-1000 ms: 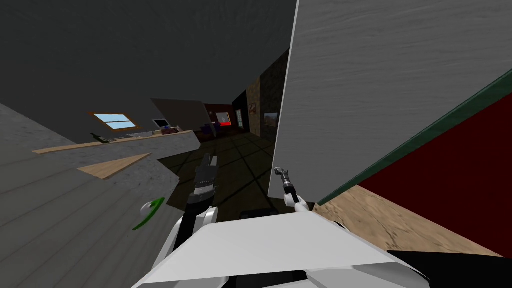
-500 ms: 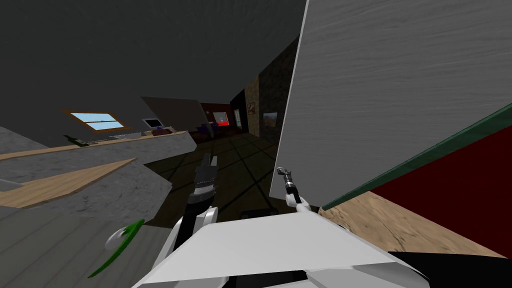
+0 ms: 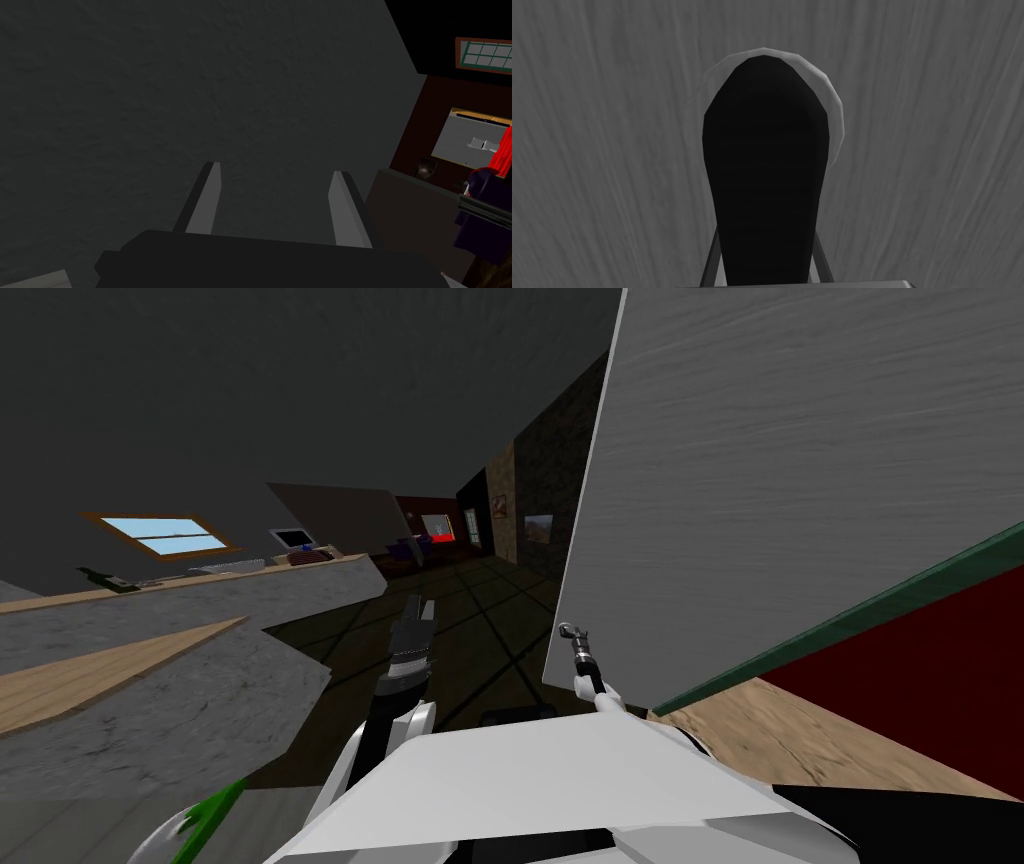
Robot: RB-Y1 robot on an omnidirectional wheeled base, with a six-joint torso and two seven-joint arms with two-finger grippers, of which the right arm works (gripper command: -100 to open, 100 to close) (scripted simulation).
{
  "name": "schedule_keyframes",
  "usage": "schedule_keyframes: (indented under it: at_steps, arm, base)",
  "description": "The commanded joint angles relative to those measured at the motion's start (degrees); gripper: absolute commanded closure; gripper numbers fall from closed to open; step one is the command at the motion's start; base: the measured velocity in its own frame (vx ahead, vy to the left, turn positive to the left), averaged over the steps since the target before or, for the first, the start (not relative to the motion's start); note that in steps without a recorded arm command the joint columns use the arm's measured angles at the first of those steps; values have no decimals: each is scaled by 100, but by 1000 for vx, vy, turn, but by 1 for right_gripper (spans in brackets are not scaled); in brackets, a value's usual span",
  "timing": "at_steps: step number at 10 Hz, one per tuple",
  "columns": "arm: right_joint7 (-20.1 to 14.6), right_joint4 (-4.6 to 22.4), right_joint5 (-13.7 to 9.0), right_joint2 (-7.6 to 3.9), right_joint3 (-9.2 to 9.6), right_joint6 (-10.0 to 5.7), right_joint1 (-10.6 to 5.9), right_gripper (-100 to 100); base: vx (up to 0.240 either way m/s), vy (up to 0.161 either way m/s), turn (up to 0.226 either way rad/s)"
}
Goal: Push the door open
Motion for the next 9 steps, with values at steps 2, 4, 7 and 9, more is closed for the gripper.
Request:
schedule_keyframes:
  at_steps: [2,4,7,9]
  arm:
    - [7,-408,-11,28,-27,199,217,100]
    - [55,-479,-84,13,-147,197,226,100]
    - [106,-474,-163,-2,-276,196,237,100]
    - [137,-470,-209,-11,-353,196,243,100]
  base:
    - [96,5,-11]
    - [60,7,-9]
    - [182,71,-76]
    - [205,64,-50]
